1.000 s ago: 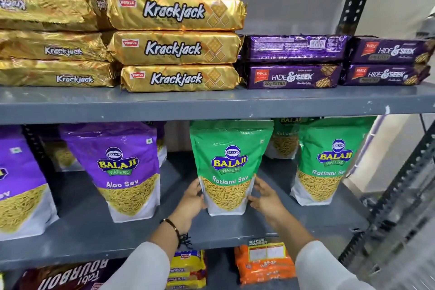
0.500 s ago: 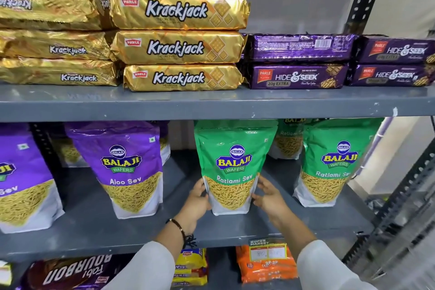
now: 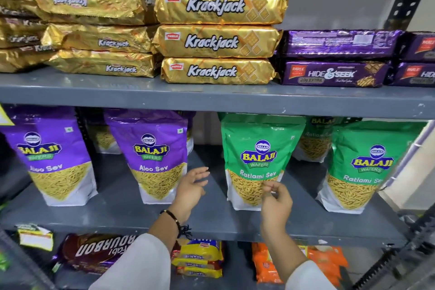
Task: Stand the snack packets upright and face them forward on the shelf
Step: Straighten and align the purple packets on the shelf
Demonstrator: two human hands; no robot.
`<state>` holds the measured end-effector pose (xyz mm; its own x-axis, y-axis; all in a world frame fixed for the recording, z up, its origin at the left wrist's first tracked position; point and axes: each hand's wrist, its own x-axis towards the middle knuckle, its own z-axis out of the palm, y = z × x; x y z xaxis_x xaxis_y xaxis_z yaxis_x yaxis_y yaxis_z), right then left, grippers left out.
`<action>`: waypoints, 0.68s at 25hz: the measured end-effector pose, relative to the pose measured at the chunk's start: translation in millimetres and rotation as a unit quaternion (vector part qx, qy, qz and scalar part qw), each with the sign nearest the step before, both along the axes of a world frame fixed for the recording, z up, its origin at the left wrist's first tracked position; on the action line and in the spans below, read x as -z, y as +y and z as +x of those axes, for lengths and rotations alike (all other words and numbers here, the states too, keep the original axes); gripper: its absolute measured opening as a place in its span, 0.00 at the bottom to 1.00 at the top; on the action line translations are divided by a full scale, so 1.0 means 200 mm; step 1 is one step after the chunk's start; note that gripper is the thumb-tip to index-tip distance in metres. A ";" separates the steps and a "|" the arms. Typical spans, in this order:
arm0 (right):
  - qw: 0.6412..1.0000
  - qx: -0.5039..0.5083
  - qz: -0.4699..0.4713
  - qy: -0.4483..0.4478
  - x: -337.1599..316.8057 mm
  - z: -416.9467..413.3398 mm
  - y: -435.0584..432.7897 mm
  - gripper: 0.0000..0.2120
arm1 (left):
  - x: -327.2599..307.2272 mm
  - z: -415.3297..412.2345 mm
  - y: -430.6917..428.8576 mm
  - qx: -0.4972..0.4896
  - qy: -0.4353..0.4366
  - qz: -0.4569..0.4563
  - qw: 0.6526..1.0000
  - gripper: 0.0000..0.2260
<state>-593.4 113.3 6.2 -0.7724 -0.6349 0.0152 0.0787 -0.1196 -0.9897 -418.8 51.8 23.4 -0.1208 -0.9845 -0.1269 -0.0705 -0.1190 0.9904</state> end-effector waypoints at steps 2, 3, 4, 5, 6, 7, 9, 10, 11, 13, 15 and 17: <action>0.998 -0.061 -0.015 0.015 0.01 0.17 -0.02 0.16 | -0.01 0.17 0.00 -0.031 0.033 -0.008 0.999 0.20; 0.996 -0.091 -0.019 0.018 0.02 0.25 -0.05 0.18 | 0.00 0.27 -0.01 -0.046 0.049 -0.011 0.998 0.17; 0.993 -0.115 -0.014 0.014 0.04 0.33 -0.08 0.19 | 0.00 0.37 -0.01 -0.061 0.064 -0.013 0.996 0.15; 0.991 -0.136 -0.001 0.005 0.05 0.38 -0.11 0.20 | 0.01 0.46 -0.02 -0.077 0.083 -0.016 0.993 0.14; 0.987 -0.157 0.016 -0.008 0.05 0.43 -0.15 0.19 | 0.03 0.58 -0.04 -0.095 0.102 -0.021 0.990 0.13; 0.983 -0.179 0.033 -0.025 0.06 0.50 -0.18 0.18 | 0.05 0.70 -0.07 -0.118 0.118 -0.023 0.986 0.13; 0.972 -0.216 0.072 -0.057 0.07 0.62 -0.25 0.17 | 0.08 0.92 -0.16 -0.153 0.138 -0.015 0.979 0.14; 0.967 -0.227 0.091 -0.064 0.07 0.67 -0.28 0.17 | 0.10 1.00 -0.21 -0.158 0.135 -0.008 0.978 0.15; 0.965 -0.232 0.105 -0.068 0.07 0.70 -0.31 0.18 | 0.11 1.06 -0.26 -0.146 0.123 -0.001 0.982 0.18; 0.963 -0.236 0.114 -0.066 0.07 0.75 -0.36 0.23 | 0.13 1.09 -0.34 -0.080 0.089 0.016 0.993 0.27; 0.961 -0.241 0.127 -0.058 0.06 0.79 -0.39 0.27 | 0.12 1.05 -0.36 0.015 0.071 0.030 0.997 0.33; 0.954 -0.256 0.152 -0.036 0.05 0.82 -0.41 0.27 | 0.11 1.01 -0.35 0.086 0.071 0.024 0.993 0.36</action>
